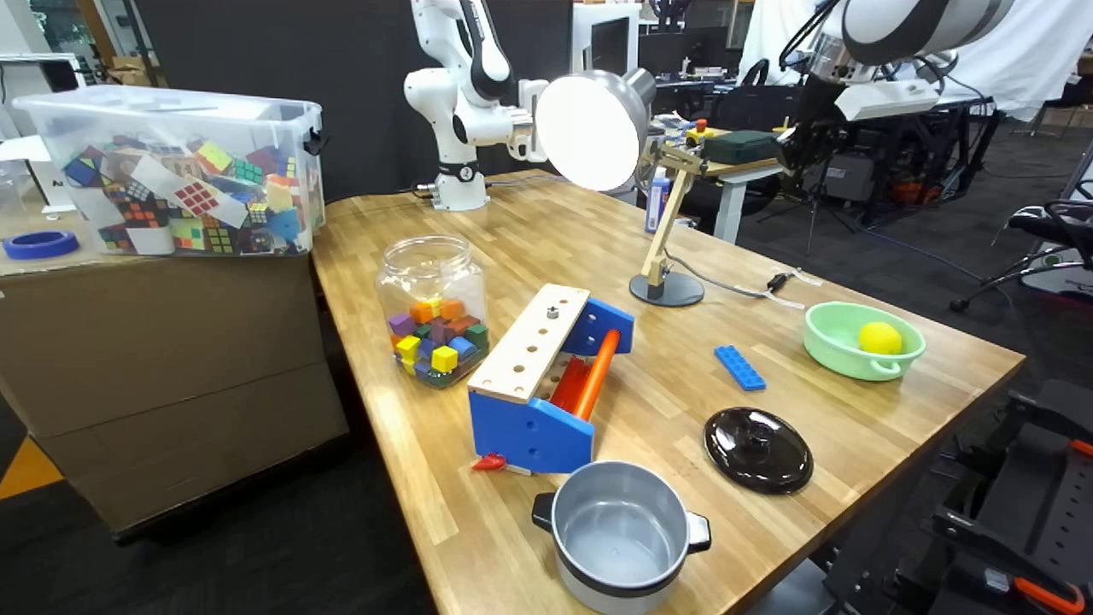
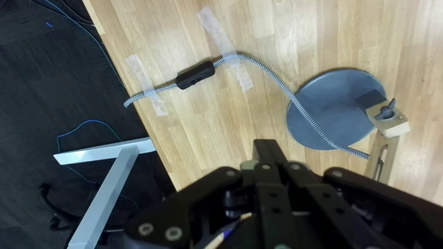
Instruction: Flip the black switch on
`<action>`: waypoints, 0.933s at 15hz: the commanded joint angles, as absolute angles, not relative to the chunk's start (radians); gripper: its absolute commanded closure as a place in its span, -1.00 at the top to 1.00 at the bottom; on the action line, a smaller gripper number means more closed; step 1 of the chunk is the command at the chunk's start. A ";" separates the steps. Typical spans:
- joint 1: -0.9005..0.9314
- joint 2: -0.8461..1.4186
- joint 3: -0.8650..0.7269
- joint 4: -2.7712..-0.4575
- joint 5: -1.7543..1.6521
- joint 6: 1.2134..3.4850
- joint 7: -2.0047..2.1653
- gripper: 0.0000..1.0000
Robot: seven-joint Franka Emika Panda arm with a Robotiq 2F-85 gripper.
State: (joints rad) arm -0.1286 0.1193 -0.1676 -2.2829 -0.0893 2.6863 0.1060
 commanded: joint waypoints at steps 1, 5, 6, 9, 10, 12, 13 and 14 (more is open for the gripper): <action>-0.131 0.001 -0.152 -2.404 -0.037 2.746 0.080 -0.99; -0.124 -0.120 -0.144 -2.511 -0.040 2.732 0.081 -0.99; -0.121 -0.148 -0.141 -2.537 -0.030 2.729 0.080 -0.99; -0.094 -0.200 -0.139 -2.574 0.075 2.634 0.060 -0.46; -0.117 -0.166 -0.126 -2.555 0.008 2.683 0.094 -0.43; -0.113 -0.176 -0.124 -2.563 0.016 2.676 0.093 -0.75; -0.114 -0.175 -0.124 -2.562 0.016 2.676 0.093 -0.64; -0.116 -0.174 -0.125 -2.562 0.016 2.677 0.093 -0.48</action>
State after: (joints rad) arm -0.1055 -0.1735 -0.1351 -2.5630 0.0128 2.6790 0.0955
